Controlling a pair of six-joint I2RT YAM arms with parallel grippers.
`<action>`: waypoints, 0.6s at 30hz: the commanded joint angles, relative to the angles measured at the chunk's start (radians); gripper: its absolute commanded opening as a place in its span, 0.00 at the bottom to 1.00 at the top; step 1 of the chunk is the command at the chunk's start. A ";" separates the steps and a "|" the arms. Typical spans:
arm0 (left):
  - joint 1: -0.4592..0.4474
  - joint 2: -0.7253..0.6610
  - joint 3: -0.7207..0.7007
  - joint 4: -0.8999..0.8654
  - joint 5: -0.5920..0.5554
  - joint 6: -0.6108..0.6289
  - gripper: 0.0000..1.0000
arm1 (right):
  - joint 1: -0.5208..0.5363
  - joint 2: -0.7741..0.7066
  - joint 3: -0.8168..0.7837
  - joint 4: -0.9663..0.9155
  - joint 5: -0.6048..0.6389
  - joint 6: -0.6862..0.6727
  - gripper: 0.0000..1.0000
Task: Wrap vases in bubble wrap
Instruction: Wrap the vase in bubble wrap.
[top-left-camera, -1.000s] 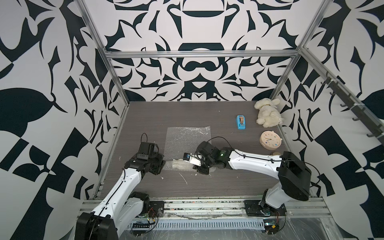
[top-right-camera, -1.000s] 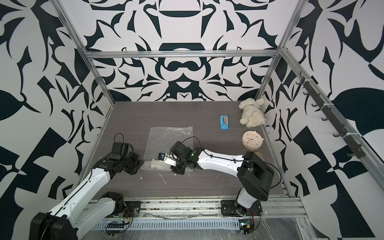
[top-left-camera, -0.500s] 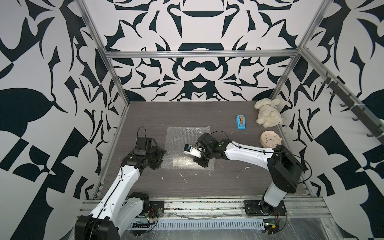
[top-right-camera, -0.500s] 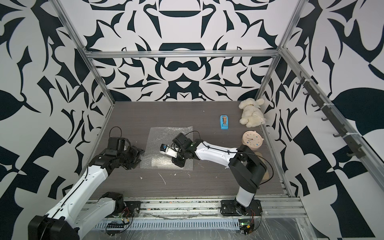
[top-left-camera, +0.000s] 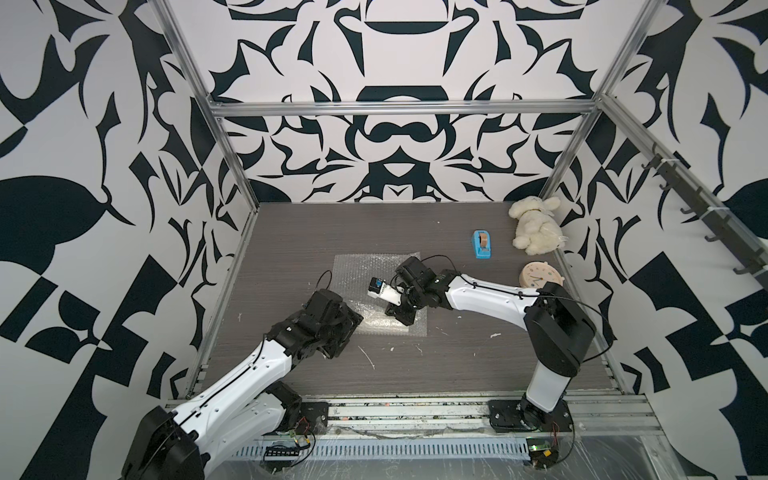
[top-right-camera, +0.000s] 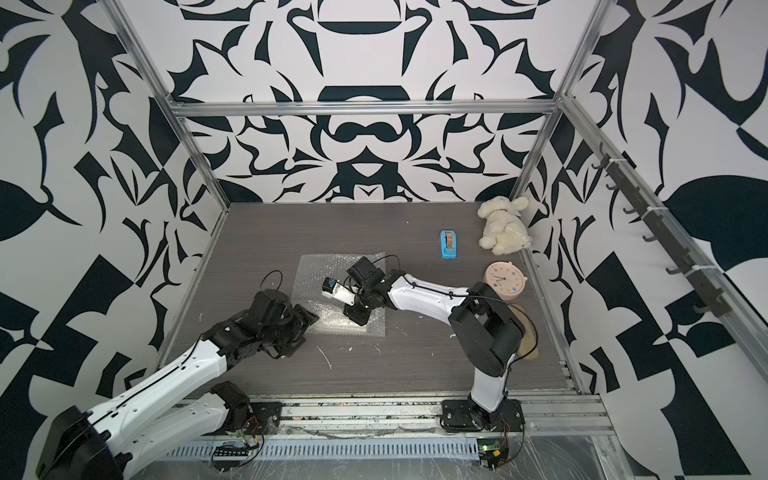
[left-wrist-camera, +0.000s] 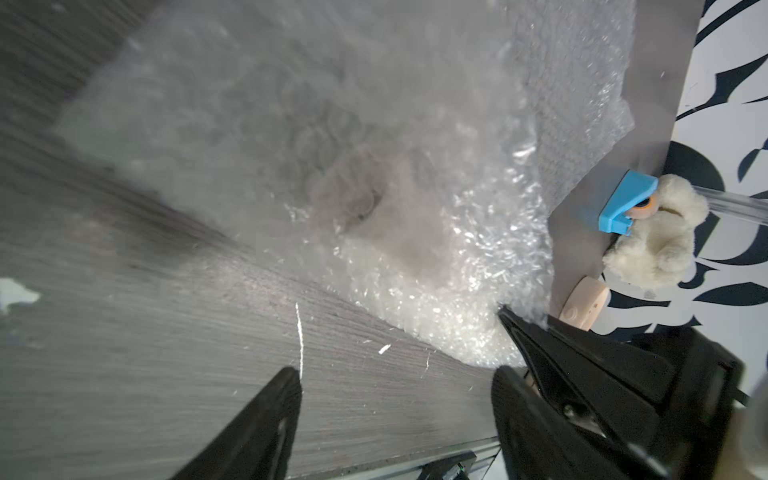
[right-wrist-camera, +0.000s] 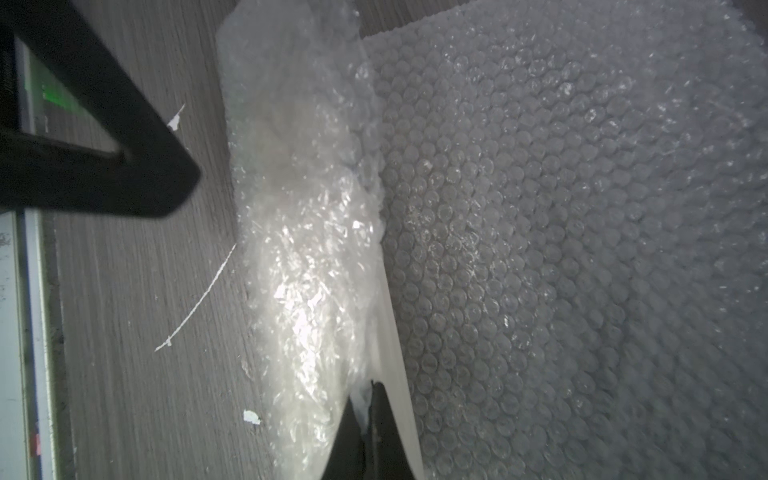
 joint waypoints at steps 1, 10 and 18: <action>-0.023 0.079 -0.007 0.134 -0.056 -0.044 0.84 | 0.001 0.022 0.015 -0.048 -0.021 0.001 0.01; -0.028 0.251 -0.013 0.249 -0.074 -0.038 0.95 | -0.013 0.017 0.016 -0.044 -0.048 0.012 0.01; -0.030 0.308 -0.034 0.220 -0.109 -0.073 0.90 | -0.026 -0.033 0.009 -0.046 -0.002 0.013 0.28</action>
